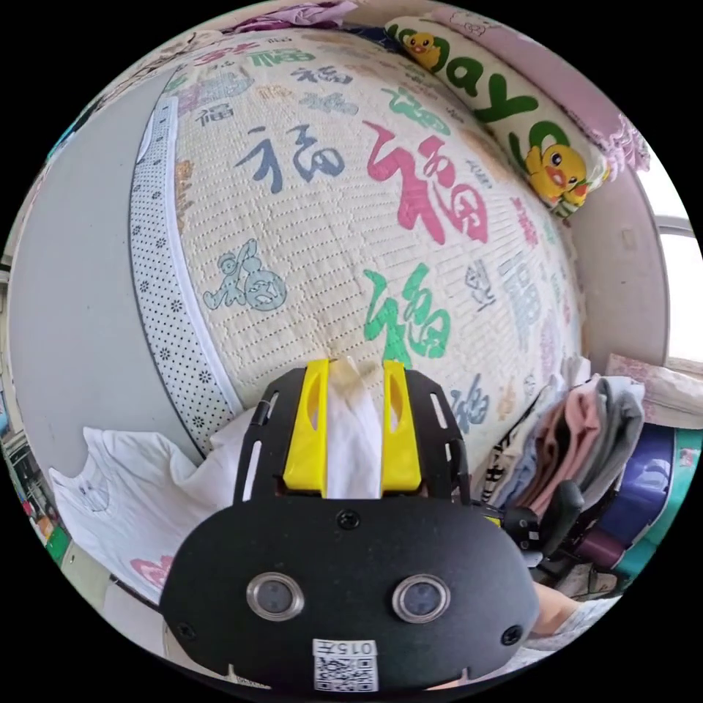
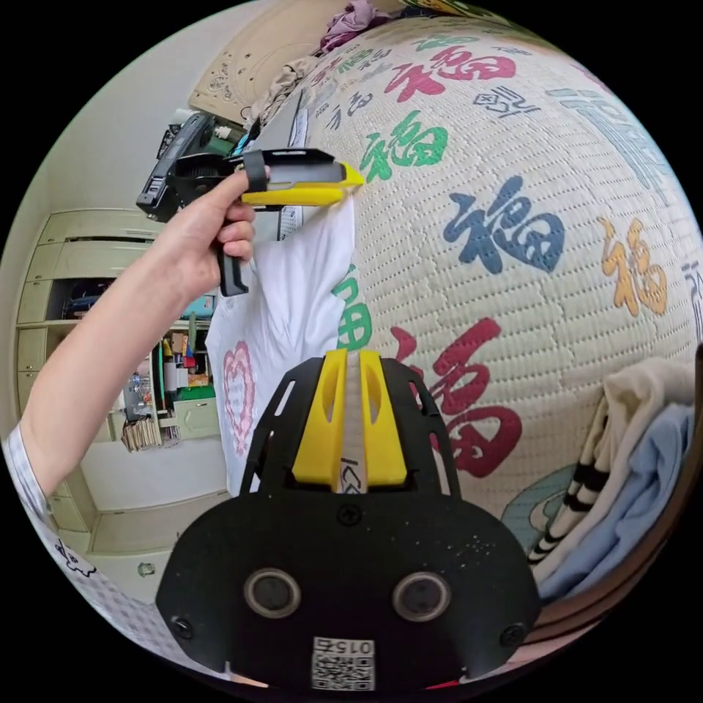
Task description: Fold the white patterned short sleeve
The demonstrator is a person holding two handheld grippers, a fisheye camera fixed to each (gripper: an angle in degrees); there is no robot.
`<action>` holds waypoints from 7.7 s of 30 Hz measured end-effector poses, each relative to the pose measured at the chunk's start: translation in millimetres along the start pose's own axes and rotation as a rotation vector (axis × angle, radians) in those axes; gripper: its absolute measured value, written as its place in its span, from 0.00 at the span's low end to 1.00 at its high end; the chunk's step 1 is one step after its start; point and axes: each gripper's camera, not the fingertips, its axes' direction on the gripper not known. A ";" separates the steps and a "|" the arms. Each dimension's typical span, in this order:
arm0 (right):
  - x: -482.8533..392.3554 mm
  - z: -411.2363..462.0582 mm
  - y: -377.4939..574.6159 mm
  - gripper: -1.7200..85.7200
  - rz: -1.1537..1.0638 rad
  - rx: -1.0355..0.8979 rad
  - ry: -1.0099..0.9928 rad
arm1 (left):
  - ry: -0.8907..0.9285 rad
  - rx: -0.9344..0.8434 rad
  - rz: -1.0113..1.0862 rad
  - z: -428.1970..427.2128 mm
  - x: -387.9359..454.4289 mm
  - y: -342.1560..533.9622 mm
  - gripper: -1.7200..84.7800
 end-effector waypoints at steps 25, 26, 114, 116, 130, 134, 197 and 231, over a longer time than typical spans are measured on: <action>-46.7 -25.9 -52.6 0.03 -0.313 -0.071 -0.100 | 0.114 0.196 -0.211 -74.1 -108.1 116.3 0.01; -44.6 -48.8 -46.6 0.03 -0.273 -0.007 -0.082 | 0.138 0.225 -0.186 -77.7 -103.5 111.2 0.01; -1093.6 18.0 -654.3 0.04 -0.941 -0.531 0.176 | 0.405 0.802 -0.772 -125.1 -734.9 809.0 0.02; -1099.5 57.6 -637.6 0.04 -0.976 -0.595 0.259 | 0.375 0.749 -0.818 -115.9 -735.2 820.4 0.02; -996.5 -51.0 -586.4 0.07 -0.725 -0.426 0.395 | 0.692 0.749 -0.818 -74.2 -760.4 840.7 0.08; -905.3 -143.6 -532.0 0.07 -0.567 -0.363 0.363 | 0.667 0.676 -0.768 -78.0 -755.0 828.6 0.03; -224.7 -143.8 258.1 0.03 0.354 -0.469 0.910 | -0.160 -0.204 -0.464 -53.6 -327.9 728.5 0.05; 63.4 -140.0 103.2 0.10 0.141 0.083 0.058 | 0.155 -0.058 0.013 7.2 32.8 34.8 0.10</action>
